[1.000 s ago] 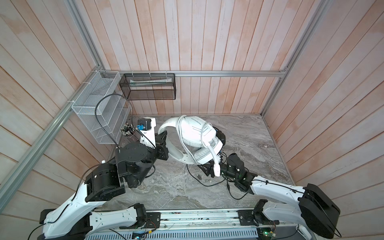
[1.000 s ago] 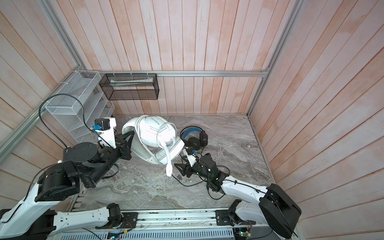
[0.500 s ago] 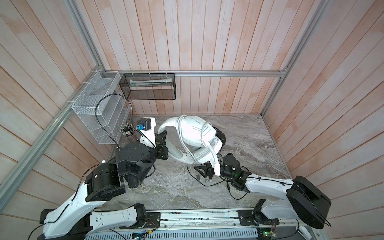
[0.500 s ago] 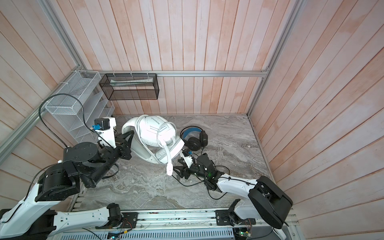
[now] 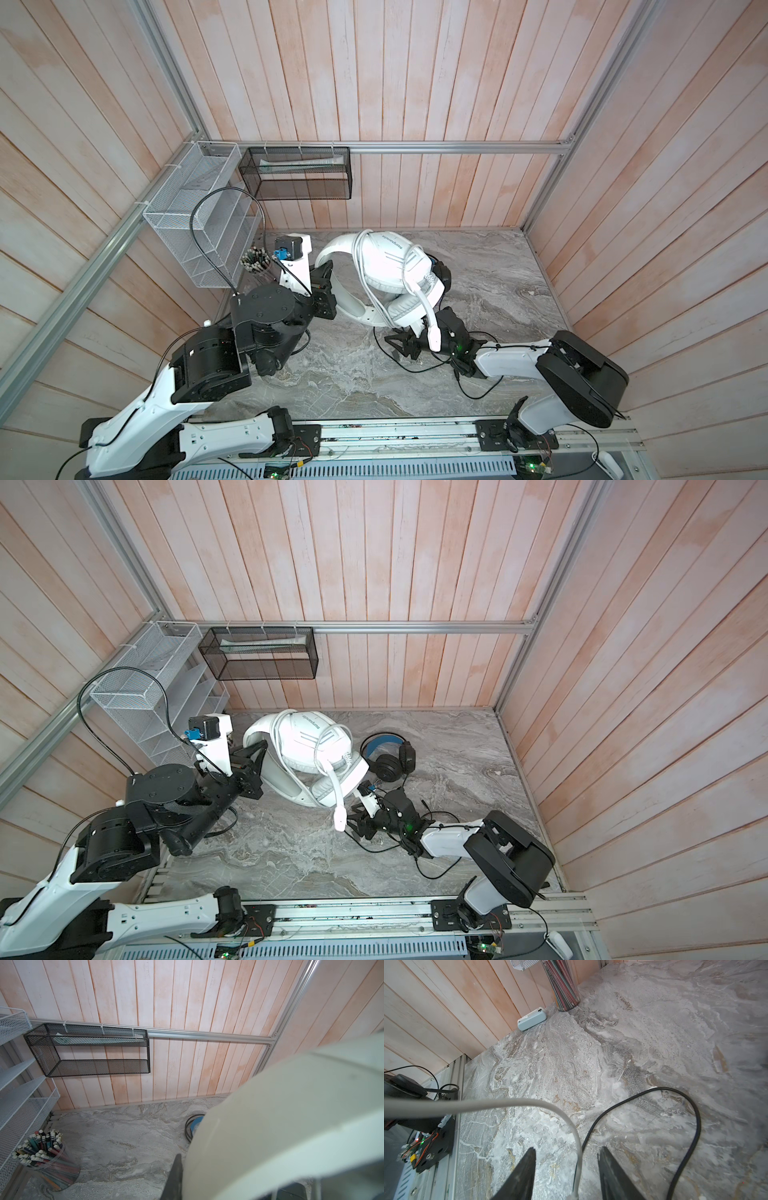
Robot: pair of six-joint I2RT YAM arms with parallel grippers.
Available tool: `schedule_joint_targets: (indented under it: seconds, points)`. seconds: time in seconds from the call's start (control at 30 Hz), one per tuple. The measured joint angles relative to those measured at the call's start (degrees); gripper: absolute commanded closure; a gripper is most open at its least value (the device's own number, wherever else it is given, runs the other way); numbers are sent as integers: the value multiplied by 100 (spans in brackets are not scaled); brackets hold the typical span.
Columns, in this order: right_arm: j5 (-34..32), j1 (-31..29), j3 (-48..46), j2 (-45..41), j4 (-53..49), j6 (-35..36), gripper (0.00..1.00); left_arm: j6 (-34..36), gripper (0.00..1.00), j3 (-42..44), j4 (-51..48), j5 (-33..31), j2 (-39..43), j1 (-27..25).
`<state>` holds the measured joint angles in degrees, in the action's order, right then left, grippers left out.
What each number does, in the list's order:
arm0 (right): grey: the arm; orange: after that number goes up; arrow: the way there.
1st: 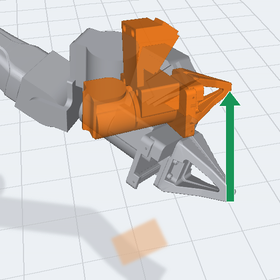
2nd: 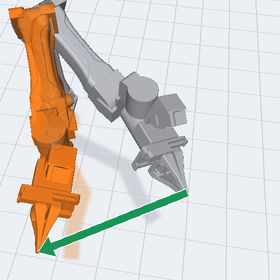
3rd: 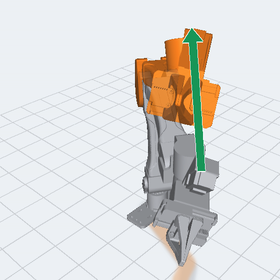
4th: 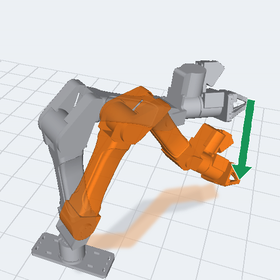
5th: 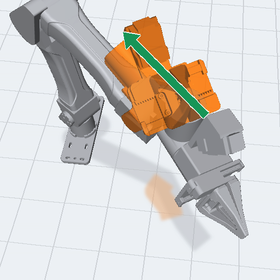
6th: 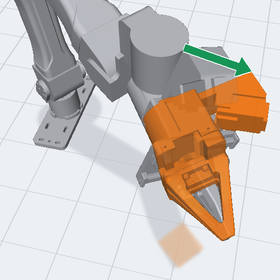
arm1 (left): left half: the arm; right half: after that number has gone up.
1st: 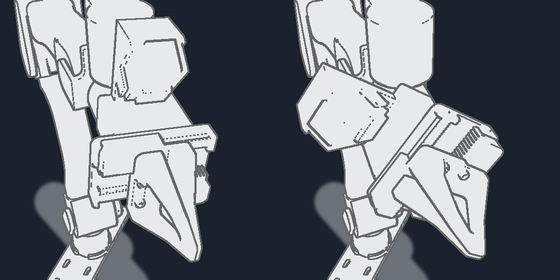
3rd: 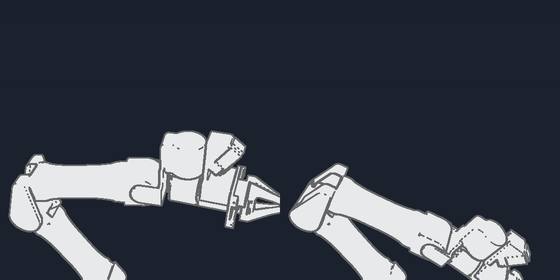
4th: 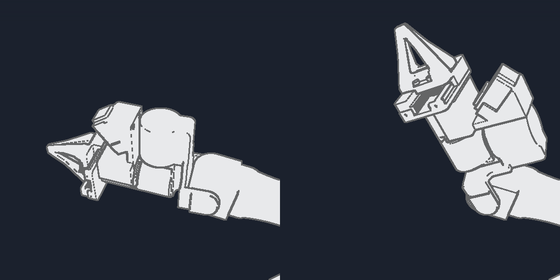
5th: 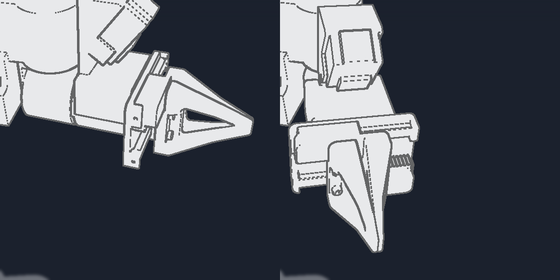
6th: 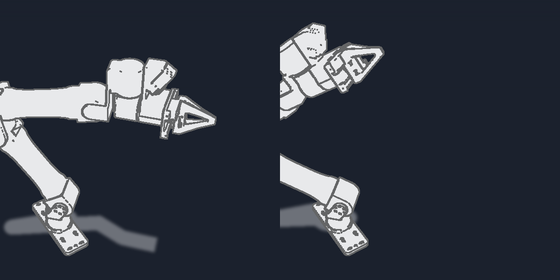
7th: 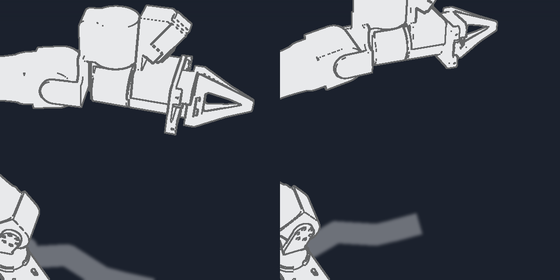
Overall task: Wrap the headphones
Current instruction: 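Lower the white headset with the left gripper while the right gripper lifts the cable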
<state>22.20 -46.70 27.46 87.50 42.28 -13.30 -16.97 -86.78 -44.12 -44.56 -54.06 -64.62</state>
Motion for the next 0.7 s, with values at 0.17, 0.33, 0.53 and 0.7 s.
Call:
schedule_joint_targets:
  seconds: [0.17, 0.33, 0.53, 0.7]
  points:
    - [35, 0, 83, 295, 61, 7, 57, 9, 100, 0, 39, -46, 0, 0]
    - [-76, 0, 315, 557, -4, 50, 62, 35, 100, 0, 136, -50, 0, 0]
    - [-168, 0, 424, 702, -52, 133, 87, 50, 100, 0, 170, -57, 0, 13]
    - [-227, -17, 431, 715, -166, 157, 100, 76, 100, 0, 175, -70, -7, 125]
